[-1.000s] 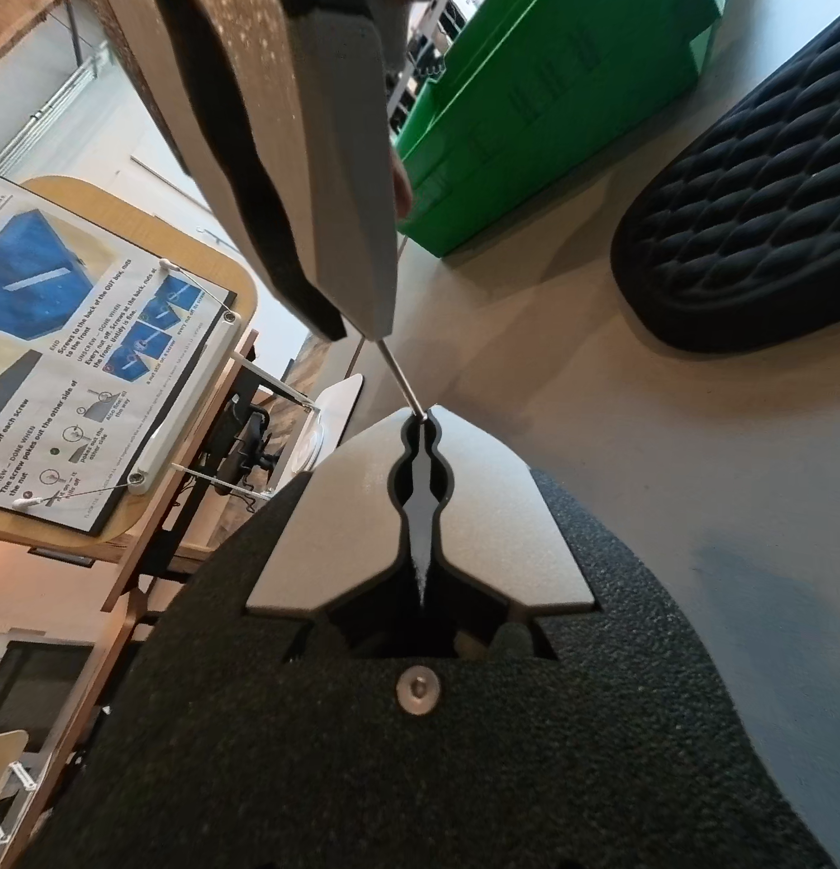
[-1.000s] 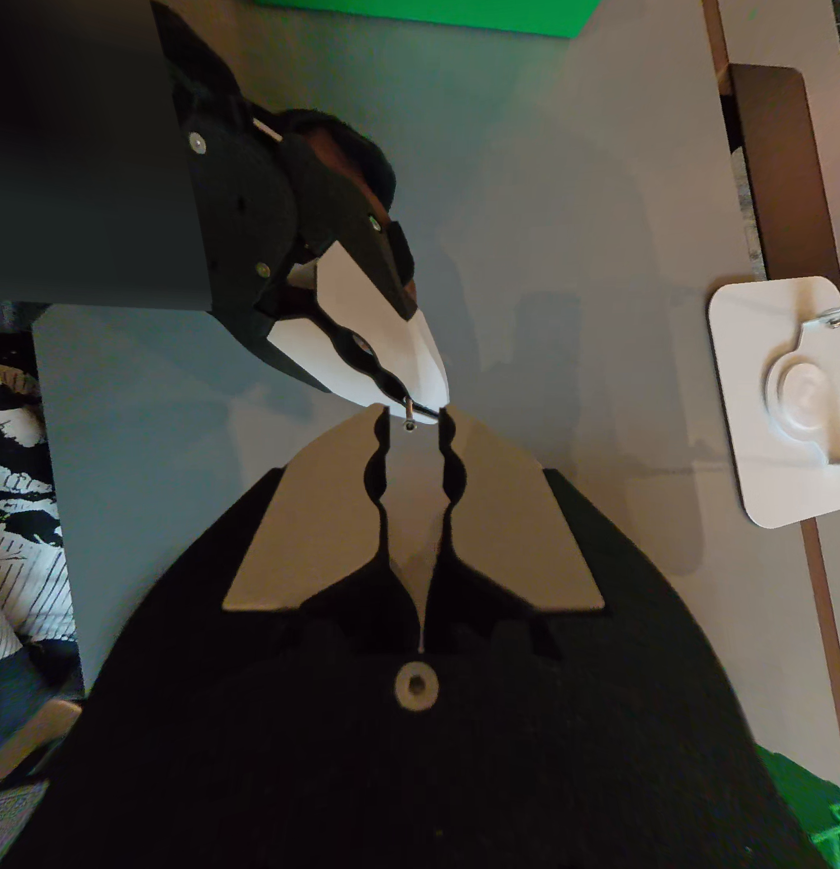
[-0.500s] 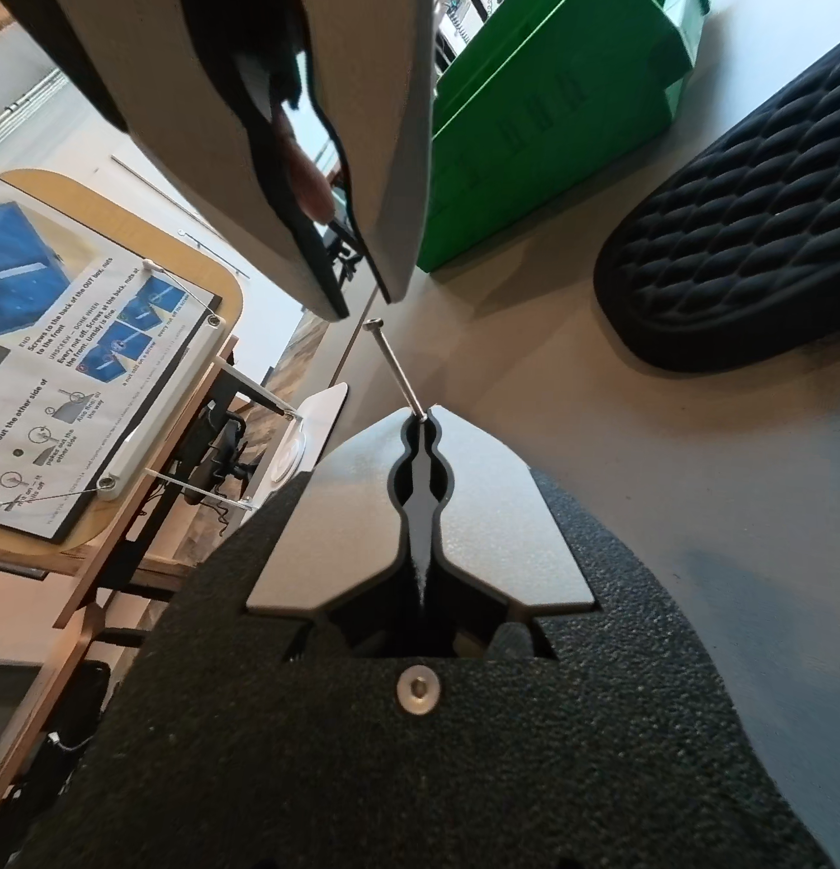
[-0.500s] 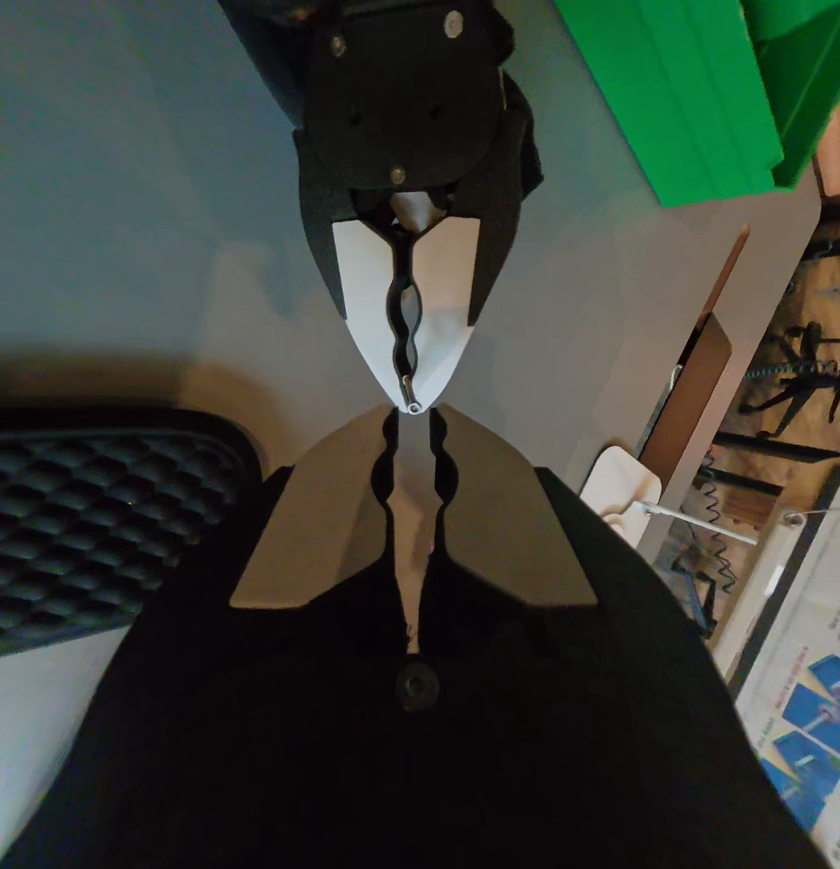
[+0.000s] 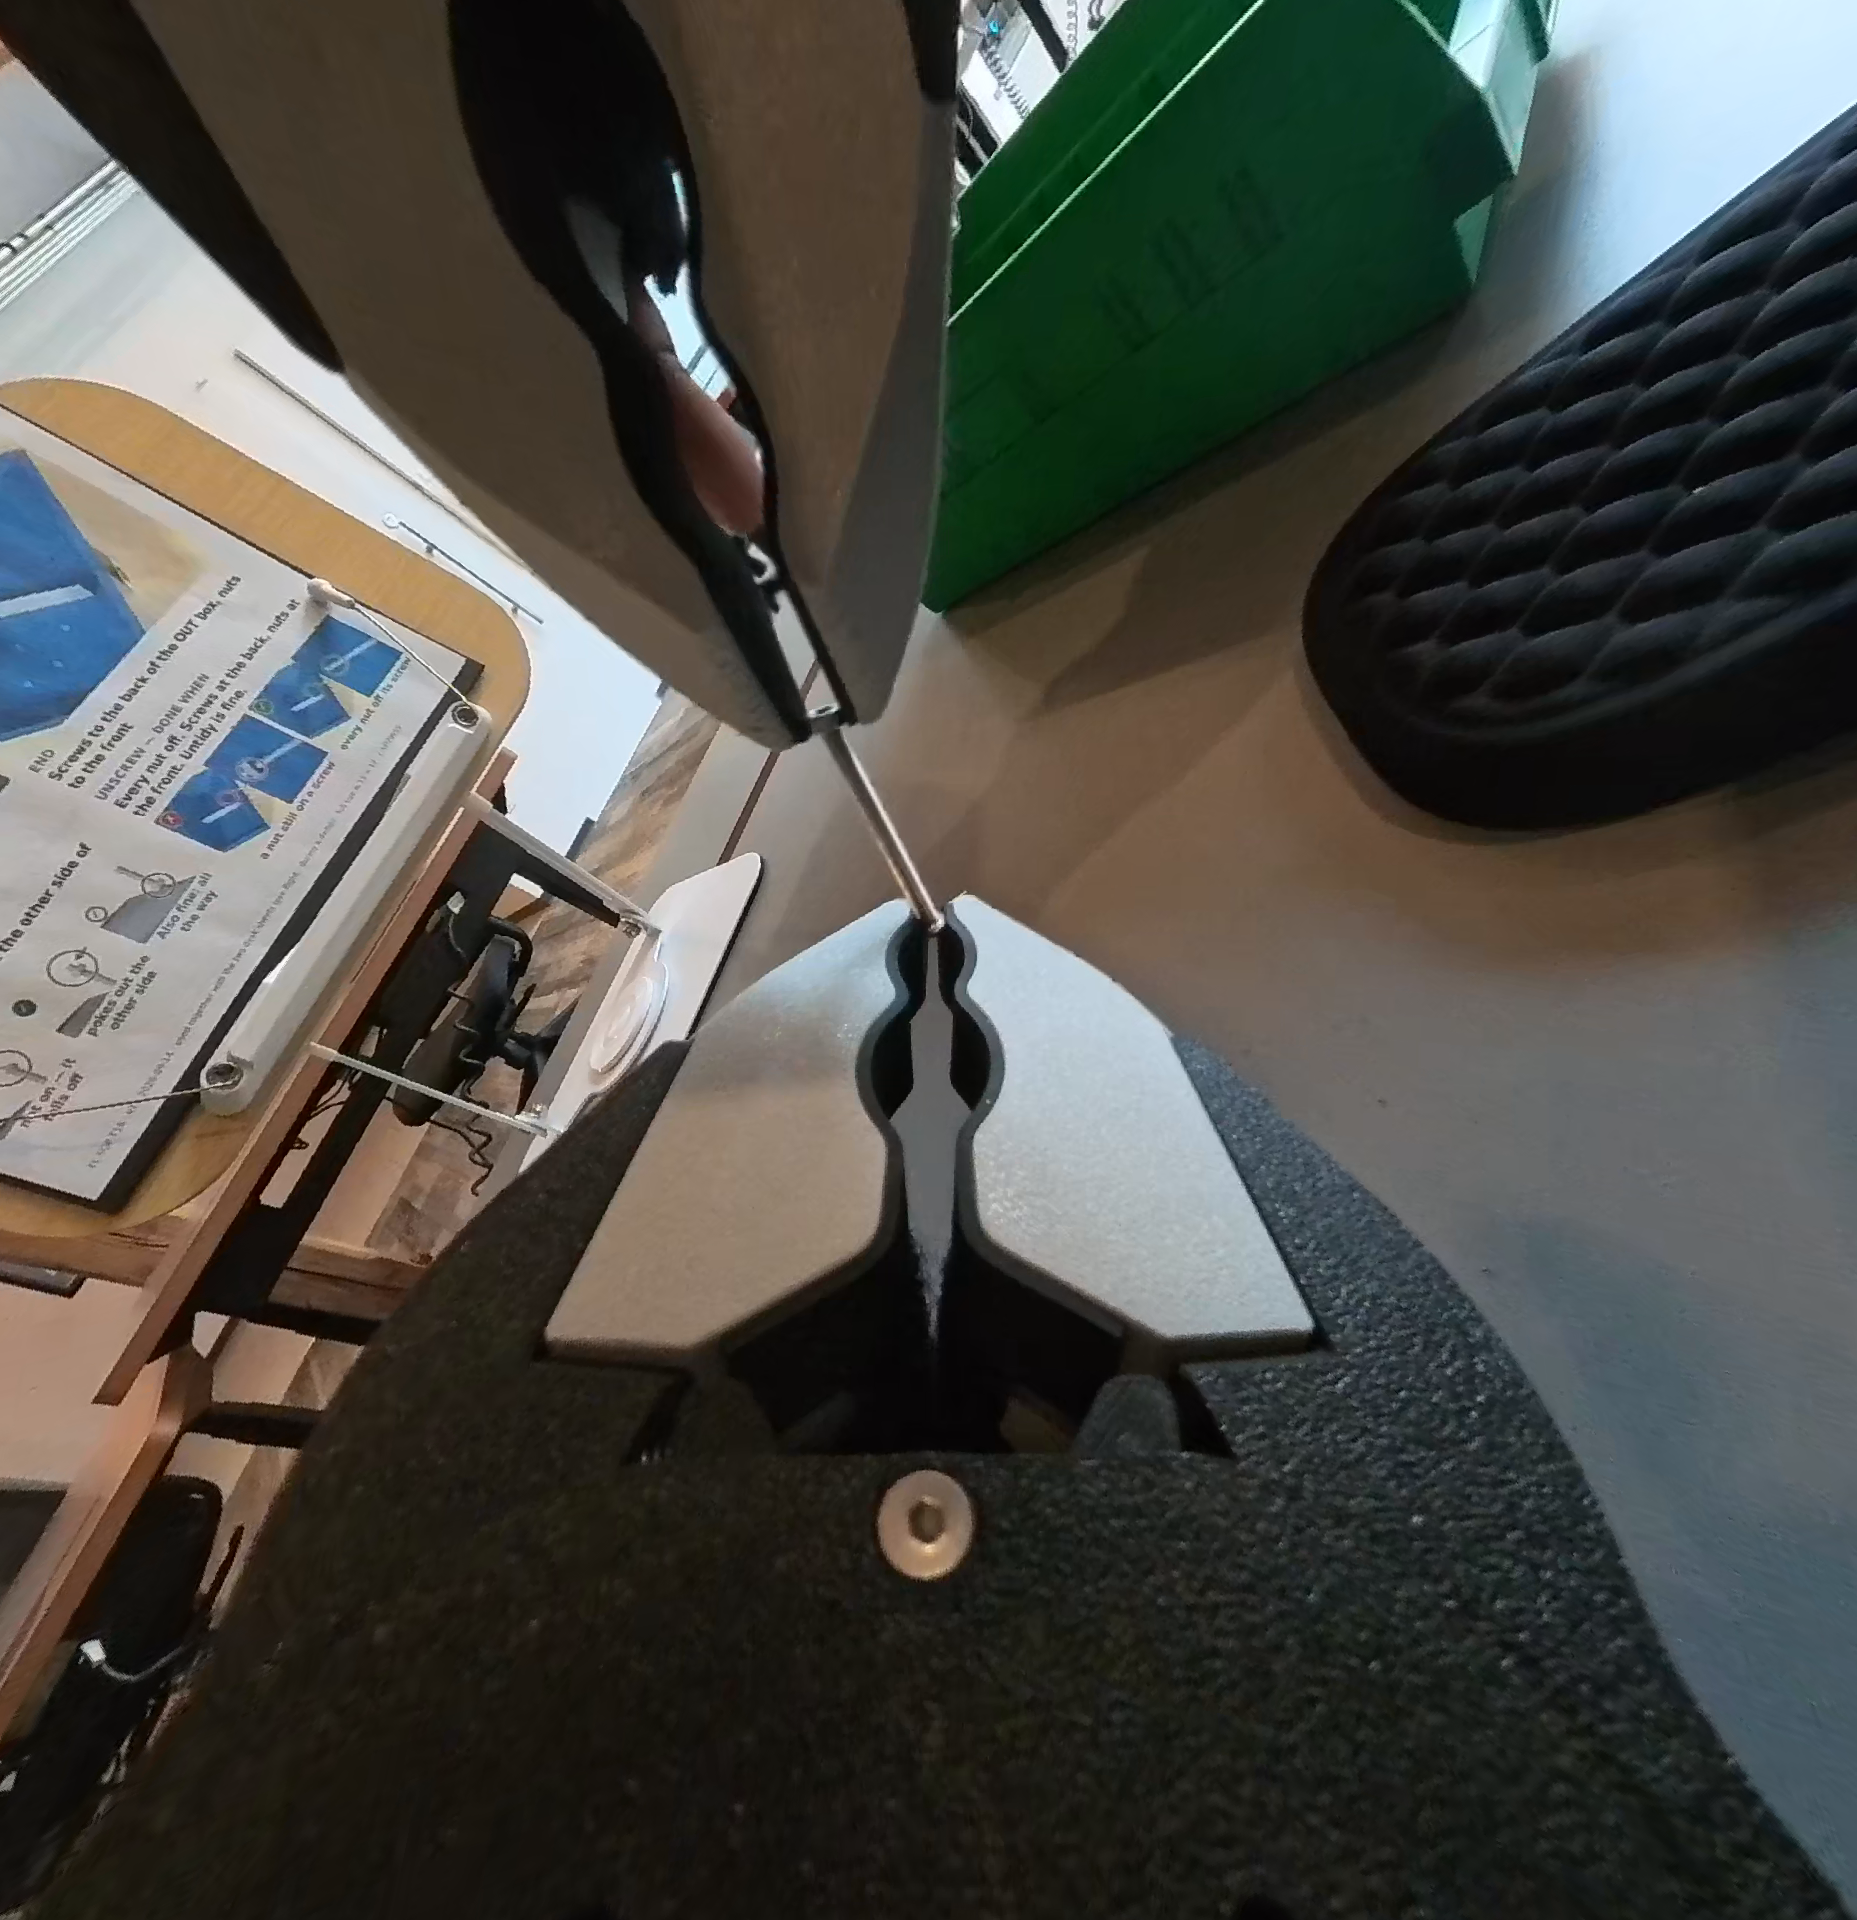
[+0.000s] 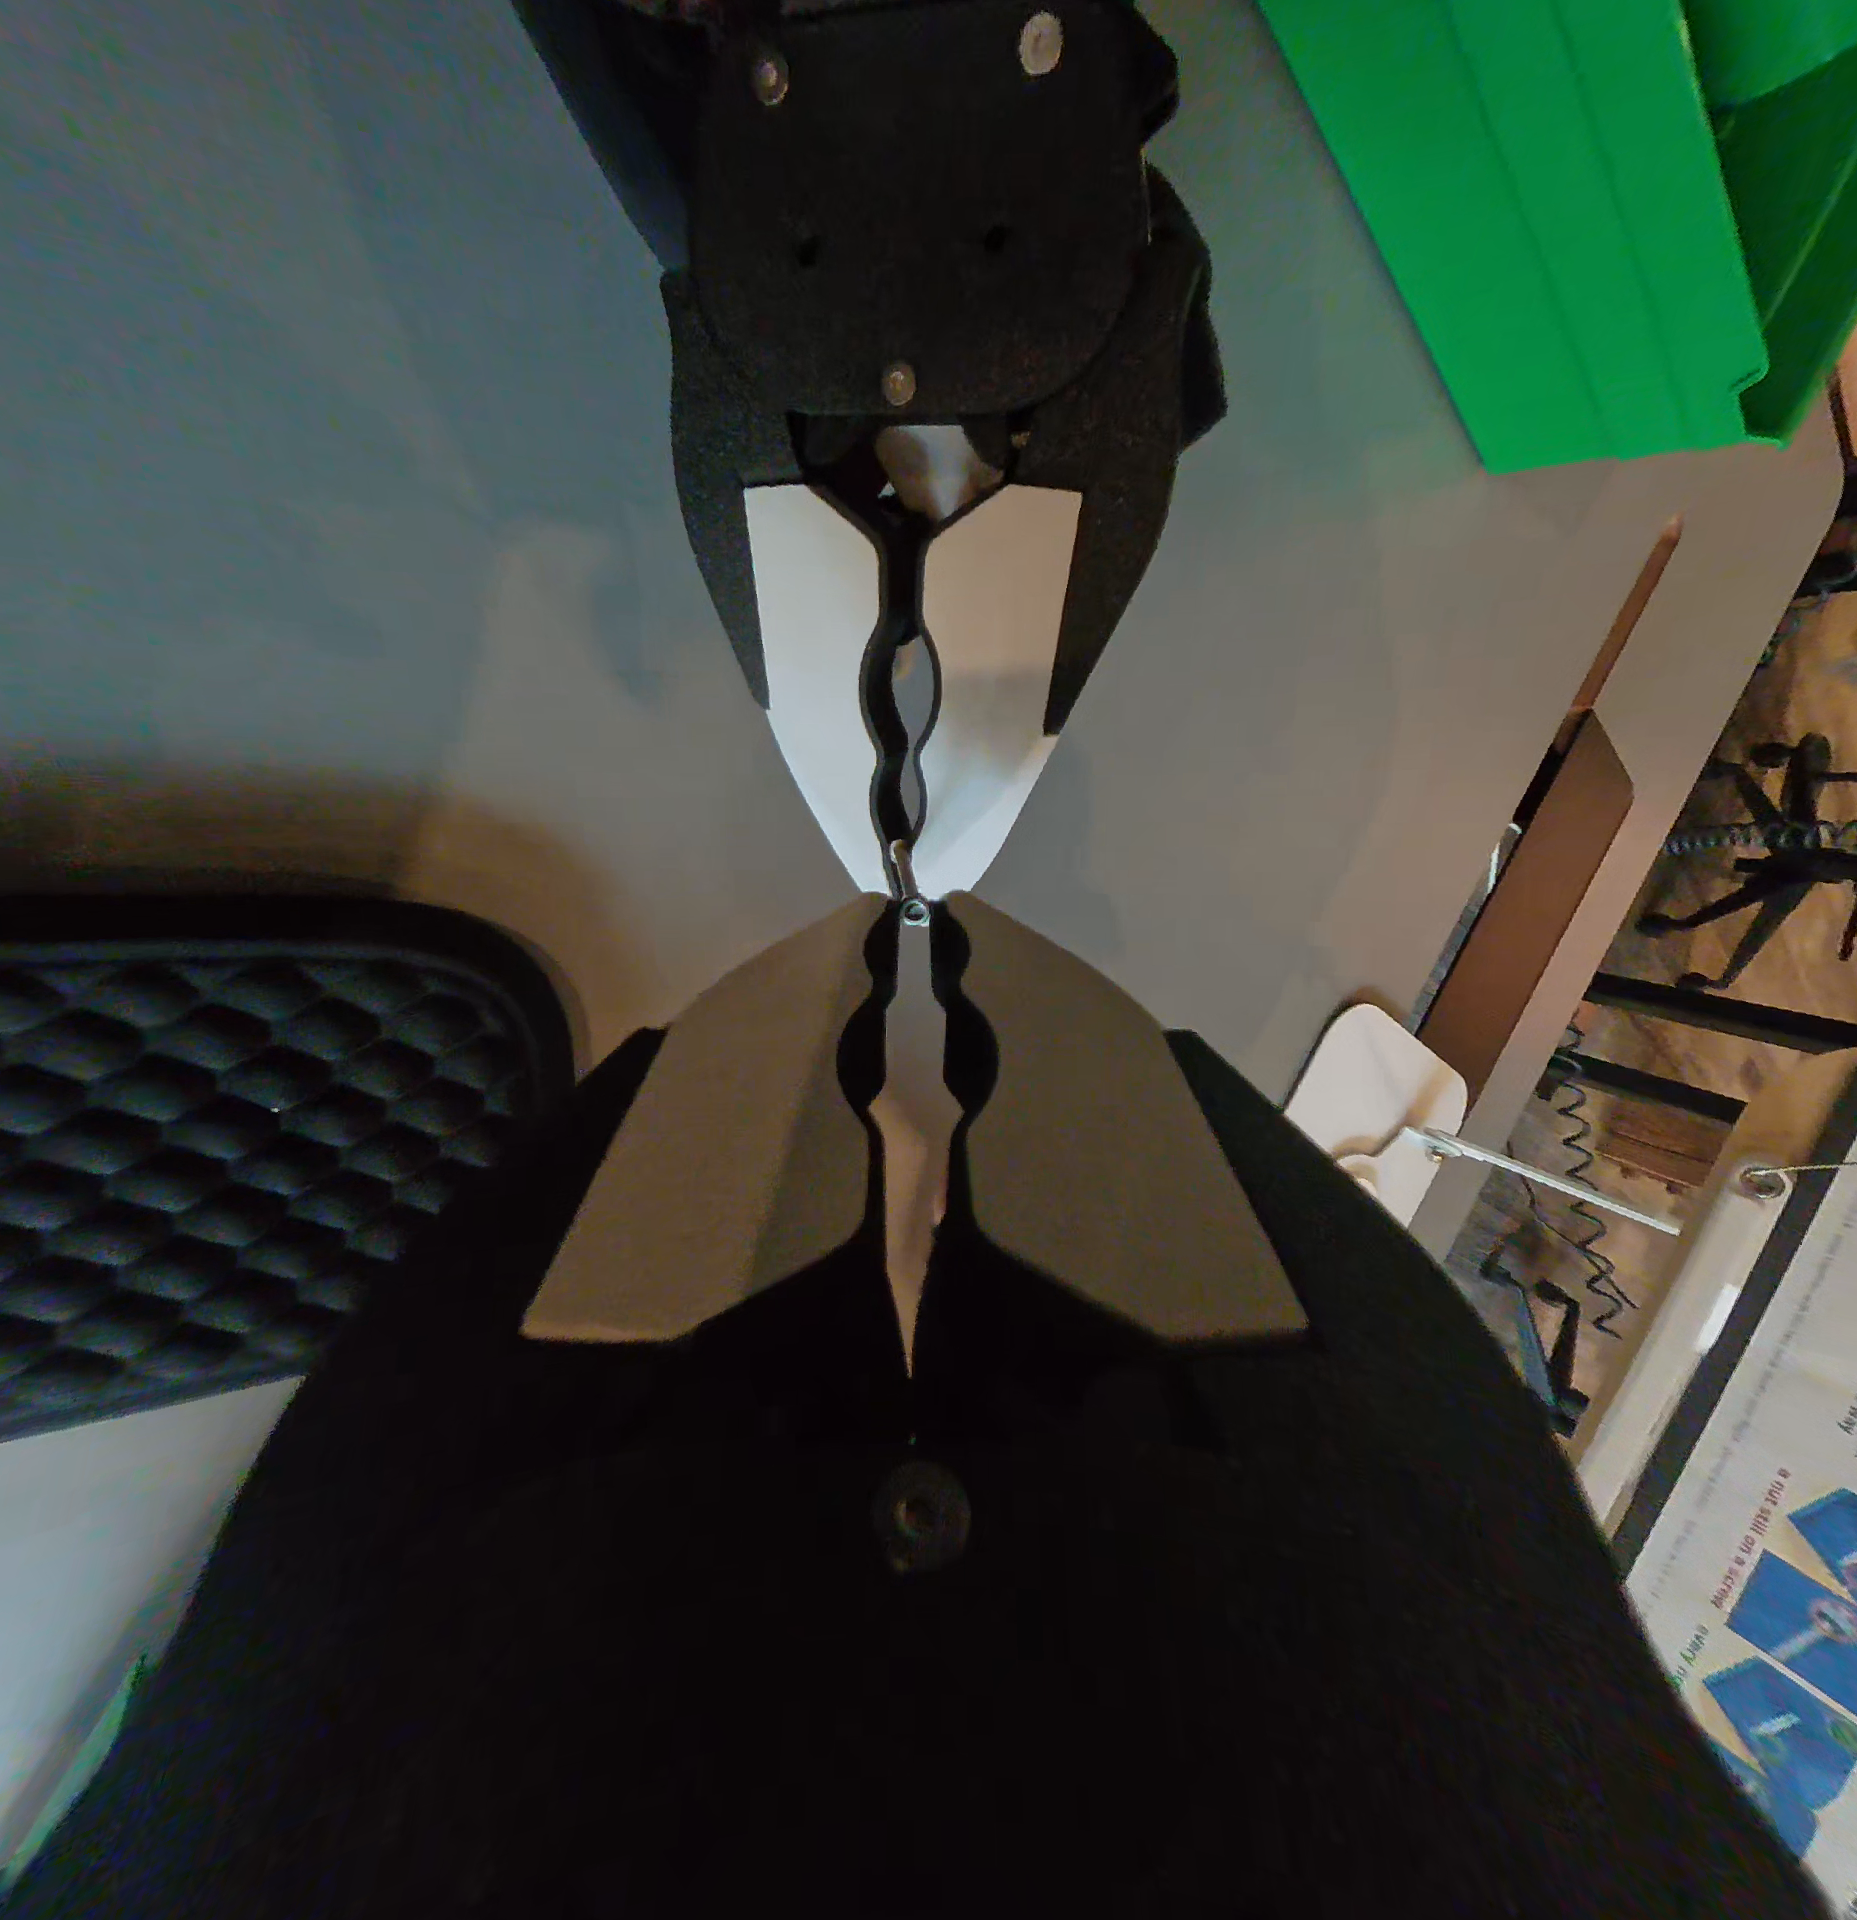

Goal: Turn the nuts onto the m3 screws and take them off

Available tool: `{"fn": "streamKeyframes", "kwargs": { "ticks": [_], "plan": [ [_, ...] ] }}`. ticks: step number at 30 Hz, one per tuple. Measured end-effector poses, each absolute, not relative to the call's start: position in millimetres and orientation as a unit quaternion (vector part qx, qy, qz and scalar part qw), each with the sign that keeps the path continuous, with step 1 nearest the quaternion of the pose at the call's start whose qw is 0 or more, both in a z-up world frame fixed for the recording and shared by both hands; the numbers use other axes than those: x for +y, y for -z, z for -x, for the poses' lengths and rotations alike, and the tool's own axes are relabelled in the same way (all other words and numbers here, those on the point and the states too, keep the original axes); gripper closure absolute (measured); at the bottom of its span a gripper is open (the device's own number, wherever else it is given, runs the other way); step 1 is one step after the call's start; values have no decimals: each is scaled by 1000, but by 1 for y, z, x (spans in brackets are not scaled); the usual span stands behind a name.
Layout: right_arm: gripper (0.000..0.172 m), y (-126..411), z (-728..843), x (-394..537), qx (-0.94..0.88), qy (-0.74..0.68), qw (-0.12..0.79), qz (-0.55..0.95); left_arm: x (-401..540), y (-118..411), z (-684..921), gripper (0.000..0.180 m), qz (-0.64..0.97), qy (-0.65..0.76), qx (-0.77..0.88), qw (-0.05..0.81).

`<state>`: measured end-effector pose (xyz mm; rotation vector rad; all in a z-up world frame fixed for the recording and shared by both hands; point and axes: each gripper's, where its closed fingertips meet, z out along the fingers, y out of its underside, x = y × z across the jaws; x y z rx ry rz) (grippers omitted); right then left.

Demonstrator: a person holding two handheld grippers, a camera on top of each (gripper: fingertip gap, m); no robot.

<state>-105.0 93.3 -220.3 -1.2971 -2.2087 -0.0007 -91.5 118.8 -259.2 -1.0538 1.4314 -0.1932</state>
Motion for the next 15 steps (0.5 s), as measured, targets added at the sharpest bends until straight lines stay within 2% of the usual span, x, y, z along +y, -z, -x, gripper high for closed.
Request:
{"fn": "streamKeyframes", "kwargs": {
  "ticks": [15],
  "plan": [
    [167,226,99,73,-873,-13,217,437,95,265,84,180,416,138,669,600]
  ]
}}
